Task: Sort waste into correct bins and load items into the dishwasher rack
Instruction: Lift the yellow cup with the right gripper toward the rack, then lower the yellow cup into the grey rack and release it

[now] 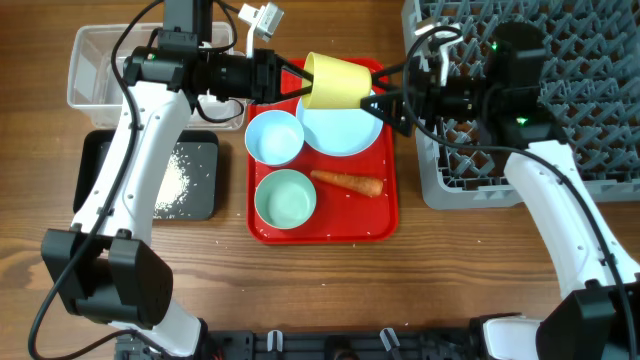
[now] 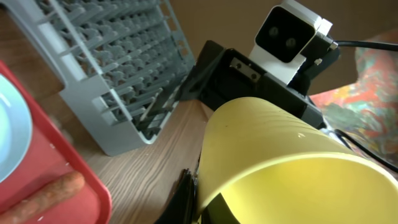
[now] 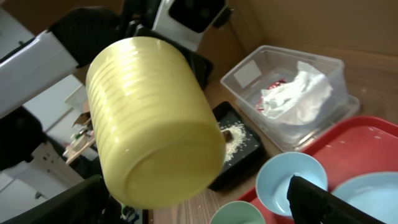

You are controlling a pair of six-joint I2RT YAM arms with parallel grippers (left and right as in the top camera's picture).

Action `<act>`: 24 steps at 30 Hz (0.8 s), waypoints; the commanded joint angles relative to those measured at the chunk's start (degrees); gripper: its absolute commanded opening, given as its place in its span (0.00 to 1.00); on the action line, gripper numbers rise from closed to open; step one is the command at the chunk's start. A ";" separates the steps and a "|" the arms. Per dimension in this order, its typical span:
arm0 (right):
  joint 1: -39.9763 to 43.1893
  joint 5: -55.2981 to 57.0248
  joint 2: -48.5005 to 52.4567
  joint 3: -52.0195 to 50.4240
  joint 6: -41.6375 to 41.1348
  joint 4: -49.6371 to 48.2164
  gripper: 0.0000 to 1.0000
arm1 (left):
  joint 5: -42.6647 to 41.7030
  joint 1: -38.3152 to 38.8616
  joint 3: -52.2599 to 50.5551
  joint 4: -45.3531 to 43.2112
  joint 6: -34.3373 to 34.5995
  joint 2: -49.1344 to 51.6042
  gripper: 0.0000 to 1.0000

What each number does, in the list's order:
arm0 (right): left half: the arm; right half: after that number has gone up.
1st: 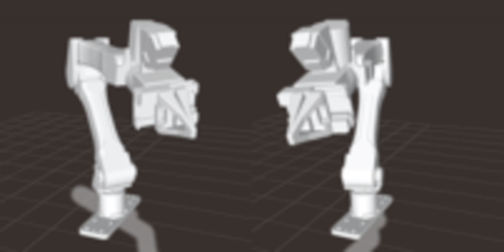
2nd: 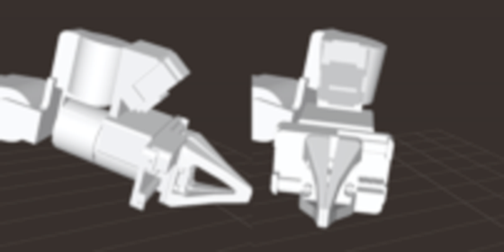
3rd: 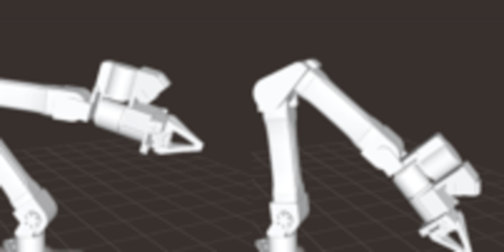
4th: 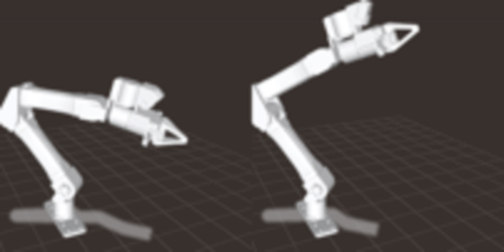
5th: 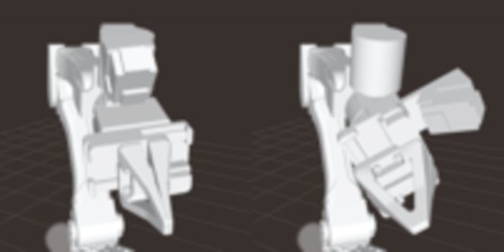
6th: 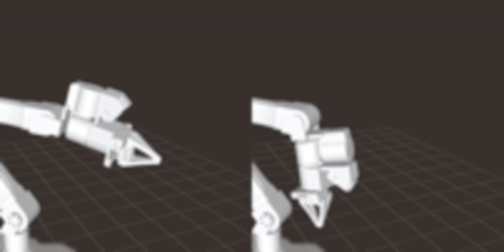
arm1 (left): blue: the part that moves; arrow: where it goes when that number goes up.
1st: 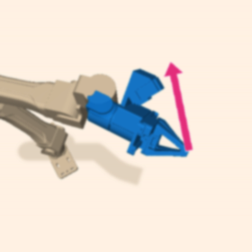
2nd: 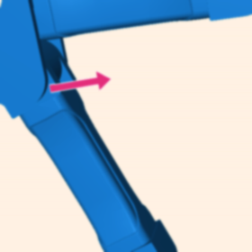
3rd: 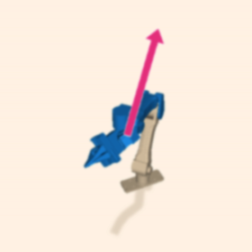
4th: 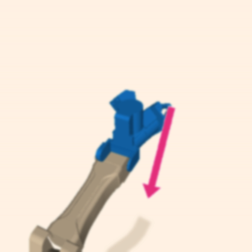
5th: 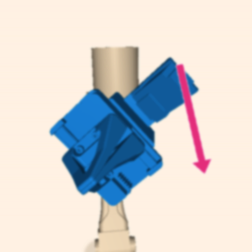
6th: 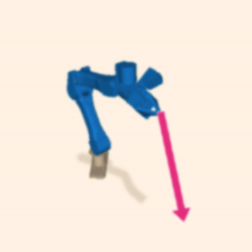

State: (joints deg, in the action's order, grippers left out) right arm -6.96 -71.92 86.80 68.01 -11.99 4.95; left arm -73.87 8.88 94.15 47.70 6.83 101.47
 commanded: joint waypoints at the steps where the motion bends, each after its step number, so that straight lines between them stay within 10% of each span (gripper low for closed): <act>1: -1.92 -3.52 0.42 -0.11 -2.36 -3.80 0.95 | -4.07 0.00 0.48 -0.35 0.52 0.00 0.04; 18: -4.11 -3.58 0.42 -0.11 -8.98 -13.38 0.64 | 0.02 0.00 0.48 -0.39 0.52 0.00 0.04; 24: -3.80 -3.61 0.42 -0.11 -8.87 -13.55 0.61 | 0.24 0.00 0.48 -0.39 0.52 0.00 0.45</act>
State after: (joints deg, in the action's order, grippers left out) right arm -10.94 -74.13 86.87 67.90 -21.02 -8.21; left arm -74.43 8.93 94.15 47.40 7.22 101.47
